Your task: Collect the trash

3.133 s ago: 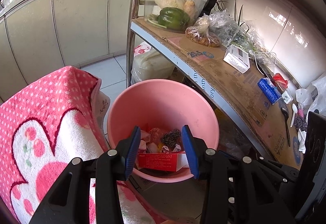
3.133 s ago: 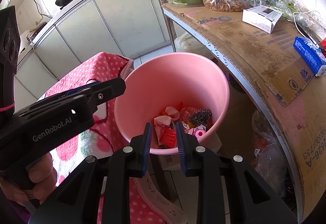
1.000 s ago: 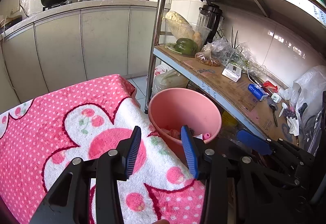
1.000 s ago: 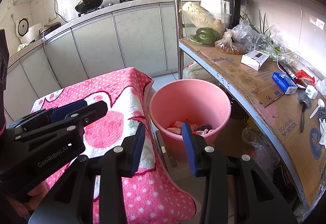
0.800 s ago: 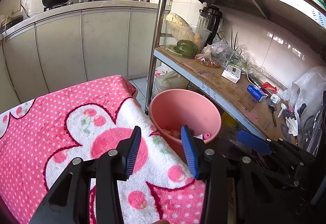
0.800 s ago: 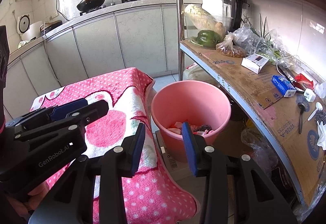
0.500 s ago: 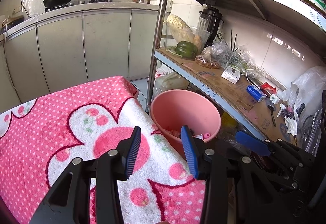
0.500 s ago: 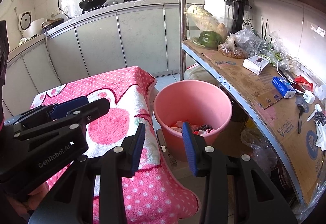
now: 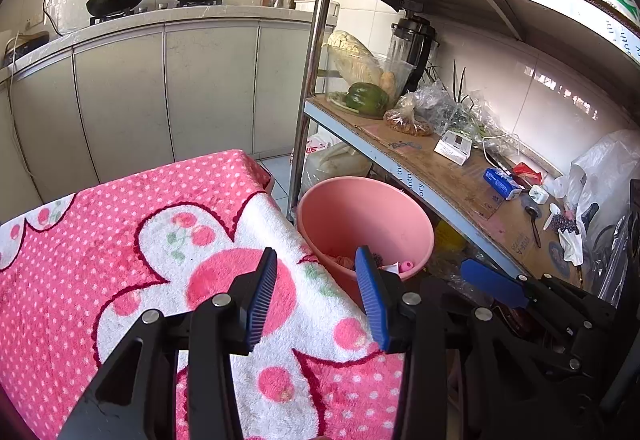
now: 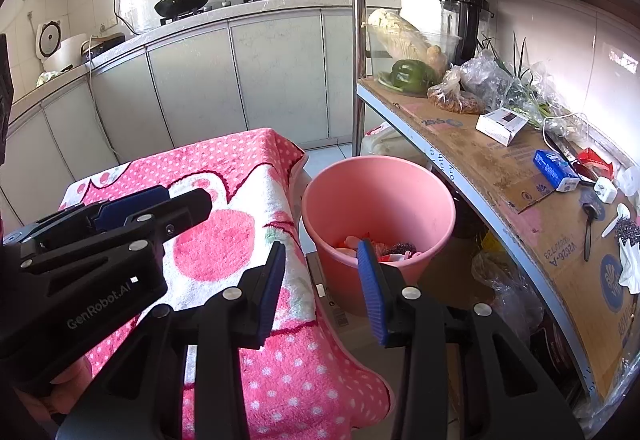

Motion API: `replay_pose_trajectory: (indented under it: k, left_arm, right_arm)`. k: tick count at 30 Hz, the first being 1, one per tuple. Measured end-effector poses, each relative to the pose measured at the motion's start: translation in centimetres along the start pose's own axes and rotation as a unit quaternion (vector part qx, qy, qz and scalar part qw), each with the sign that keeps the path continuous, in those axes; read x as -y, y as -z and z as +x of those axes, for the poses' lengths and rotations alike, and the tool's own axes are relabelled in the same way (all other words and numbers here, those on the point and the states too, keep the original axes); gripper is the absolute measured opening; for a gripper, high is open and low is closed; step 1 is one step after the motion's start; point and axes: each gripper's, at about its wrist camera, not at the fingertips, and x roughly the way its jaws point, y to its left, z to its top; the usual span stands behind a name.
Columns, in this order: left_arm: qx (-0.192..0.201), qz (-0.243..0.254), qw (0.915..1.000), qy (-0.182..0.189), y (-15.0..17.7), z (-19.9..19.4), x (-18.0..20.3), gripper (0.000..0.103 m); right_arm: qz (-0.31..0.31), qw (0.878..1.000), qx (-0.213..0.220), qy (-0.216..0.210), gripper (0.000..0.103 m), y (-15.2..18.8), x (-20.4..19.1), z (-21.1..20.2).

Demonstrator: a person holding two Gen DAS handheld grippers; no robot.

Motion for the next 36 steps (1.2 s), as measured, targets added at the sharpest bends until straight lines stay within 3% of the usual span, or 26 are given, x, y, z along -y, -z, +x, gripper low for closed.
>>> replay_pose_trajectory:
  k: [36]
  left_arm:
    - [0.001, 0.007, 1.0000, 0.003, 0.23, -0.04, 0.00, 0.040]
  right_arm:
    - [0.001, 1.000, -0.010, -0.003, 0.039, 0.42, -0.01, 0.55]
